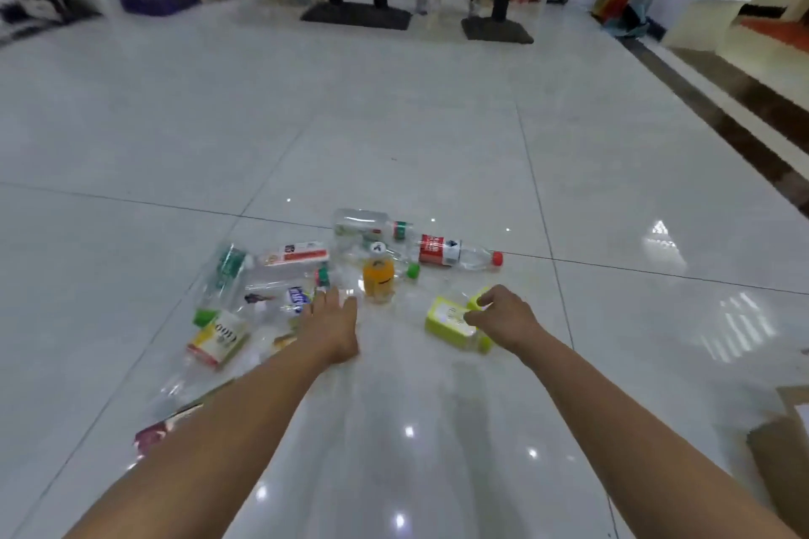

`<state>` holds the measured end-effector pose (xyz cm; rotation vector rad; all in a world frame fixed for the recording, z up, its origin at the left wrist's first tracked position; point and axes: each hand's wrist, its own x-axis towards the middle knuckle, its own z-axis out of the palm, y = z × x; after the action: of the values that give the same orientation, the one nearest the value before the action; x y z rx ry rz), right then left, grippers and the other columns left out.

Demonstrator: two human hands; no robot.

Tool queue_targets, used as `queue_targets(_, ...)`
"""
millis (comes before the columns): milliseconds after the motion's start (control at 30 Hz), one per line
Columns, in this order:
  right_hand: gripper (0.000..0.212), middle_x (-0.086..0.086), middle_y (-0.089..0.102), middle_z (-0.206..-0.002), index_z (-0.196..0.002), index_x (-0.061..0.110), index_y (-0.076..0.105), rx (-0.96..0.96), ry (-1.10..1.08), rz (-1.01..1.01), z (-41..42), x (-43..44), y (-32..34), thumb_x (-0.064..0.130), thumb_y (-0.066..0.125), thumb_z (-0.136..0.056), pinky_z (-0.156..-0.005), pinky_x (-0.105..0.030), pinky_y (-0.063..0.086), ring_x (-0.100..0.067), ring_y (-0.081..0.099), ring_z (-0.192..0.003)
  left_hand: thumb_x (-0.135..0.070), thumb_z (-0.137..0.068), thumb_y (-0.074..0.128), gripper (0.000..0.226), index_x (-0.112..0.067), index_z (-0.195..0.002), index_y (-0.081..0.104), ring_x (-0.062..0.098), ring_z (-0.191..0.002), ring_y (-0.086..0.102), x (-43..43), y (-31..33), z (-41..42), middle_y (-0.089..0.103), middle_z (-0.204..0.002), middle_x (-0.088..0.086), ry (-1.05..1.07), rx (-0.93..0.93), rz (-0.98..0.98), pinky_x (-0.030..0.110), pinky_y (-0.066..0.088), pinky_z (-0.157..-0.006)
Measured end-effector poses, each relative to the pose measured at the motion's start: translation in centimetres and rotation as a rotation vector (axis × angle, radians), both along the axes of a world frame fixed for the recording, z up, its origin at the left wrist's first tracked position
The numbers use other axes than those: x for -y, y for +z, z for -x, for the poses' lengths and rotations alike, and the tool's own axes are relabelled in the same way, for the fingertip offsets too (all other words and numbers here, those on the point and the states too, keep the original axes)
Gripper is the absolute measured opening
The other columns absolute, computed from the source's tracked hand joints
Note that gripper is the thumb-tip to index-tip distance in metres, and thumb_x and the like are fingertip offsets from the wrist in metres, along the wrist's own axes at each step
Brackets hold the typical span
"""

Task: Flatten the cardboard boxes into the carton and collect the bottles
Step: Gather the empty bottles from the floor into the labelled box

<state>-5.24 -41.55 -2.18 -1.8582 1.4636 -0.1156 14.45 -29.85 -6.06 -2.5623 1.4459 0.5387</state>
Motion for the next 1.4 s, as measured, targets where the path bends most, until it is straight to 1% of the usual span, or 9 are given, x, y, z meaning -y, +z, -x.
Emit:
queue_targets(133,0.041,-0.004,0.049,-0.105,-0.123,0.006,0.053,0.022,0.083,-0.117,-1.4,-0.4,-3.0,0.021,0.064,-0.086,-0.058,-0.018,0.034,-0.018,0.047,-0.092,-0.040,-0.088,0.058,0.066,-0.021,-0.145,0.030,0.033,-0.139,0.023,-2.3,-2.3,-3.5,0.024,-0.150,0.014,0.128,-0.017,-0.041,0.042,0.026,-0.111)
queue_targets(367,0.050,-0.004,0.047,-0.112,-0.129,0.003,0.048,-0.128,0.092,-0.212,-1.1,-0.9,-10.0,0.020,0.066,-0.086,-0.090,-0.030,0.040,-0.024,0.050,-0.111,-0.017,-0.088,0.053,0.070,-0.019,-0.149,0.020,0.033,-0.143,0.016,-4.2,-7.6,-4.8,0.013,-0.155,0.012,0.245,-0.040,-0.007,0.043,0.020,-0.114)
queue_targets(533,0.050,-0.009,0.050,-0.108,-0.126,0.004,0.050,-0.120,0.208,-0.239,-5.8,-2.4,-12.5,0.016,0.067,-0.081,-0.081,-0.025,0.038,-0.020,0.049,-0.097,-0.017,-0.089,0.053,0.077,-0.017,-0.152,0.008,0.037,-0.145,0.008,-6.7,-9.6,-7.0,0.006,-0.157,0.018,0.440,-0.004,-0.042,0.046,0.013,-0.117)
queue_targets(800,0.043,-0.009,0.052,-0.100,-0.124,0.002,0.051,0.063,0.106,-0.587,-12.5,-6.8,-15.0,0.016,0.065,-0.085,-0.081,-0.031,0.047,-0.019,0.052,-0.083,-0.015,-0.080,0.061,0.071,-0.017,-0.140,0.022,0.032,-0.126,0.038,-8.3,-11.2,-7.6,0.052,-0.128,0.011,0.510,-0.208,-0.062,0.041,0.029,-0.104)
queue_targets(967,0.023,-0.003,0.037,-0.066,-0.086,0.008,0.051,0.168,-0.073,-0.924,-14.0,-9.1,-15.2,0.027,0.064,-0.089,-0.059,-0.023,0.037,-0.014,0.037,-0.056,-0.020,-0.078,0.072,0.073,-0.026,-0.137,0.030,0.025,-0.125,0.048,-9.0,-11.1,-8.1,0.058,-0.131,0.003,0.472,-0.458,0.002,0.037,0.028,-0.106)
queue_targets(1133,0.059,-0.007,0.047,-0.073,-0.113,0.008,0.054,0.239,-0.205,-1.041,-15.9,-11.0,-16.6,0.055,0.065,-0.079,-0.114,-0.042,0.032,-0.019,0.045,-0.067,-0.058,-0.069,0.073,0.104,-0.034,-0.151,0.013,0.031,-0.147,0.005,-12.3,-11.3,-8.4,0.010,-0.158,0.007,0.458,-0.151,-0.029,0.046,0.008,-0.118)
queue_targets(1200,0.070,-0.010,0.057,-0.075,-0.110,0.012,0.059,0.246,-0.188,-1.080,-17.1,-12.2,-16.7,0.069,0.064,-0.069,-0.091,-0.036,0.051,-0.023,0.053,-0.067,-0.062,-0.069,0.070,0.095,-0.039,-0.147,0.022,0.032,-0.140,0.015,-13.5,-11.0,-8.2,0.017,-0.151,0.011,0.467,-0.096,-0.054,0.045,0.020,-0.113)
queue_targets(1267,0.054,0.000,0.037,-0.056,-0.071,0.021,0.051,0.281,-0.194,-1.094,-18.3,-13.2,-16.6,0.074,0.059,-0.068,-0.051,-0.022,0.030,-0.013,0.030,-0.048,-0.052,-0.076,0.069,0.073,-0.044,-0.140,0.034,0.030,-0.132,0.023,-13.9,-10.8,-7.4,0.025,-0.140,0.009,0.423,-0.077,-0.048,0.041,0.026,-0.107)
queue_targets(1400,0.044,-0.003,0.050,-0.073,-0.100,0.019,0.054,0.362,-0.279,-1.154,-20.6,-14.8,-16.6,0.059,0.058,-0.083,-0.055,-0.020,0.040,-0.014,0.044,-0.055,-0.011,-0.088,0.056,0.058,-0.042,-0.137,0.044,0.030,-0.125,0.032,-14.1,-10.9,-5.3,0.029,-0.132,0.009,0.392,-0.125,-0.023,0.035,0.036,-0.100)
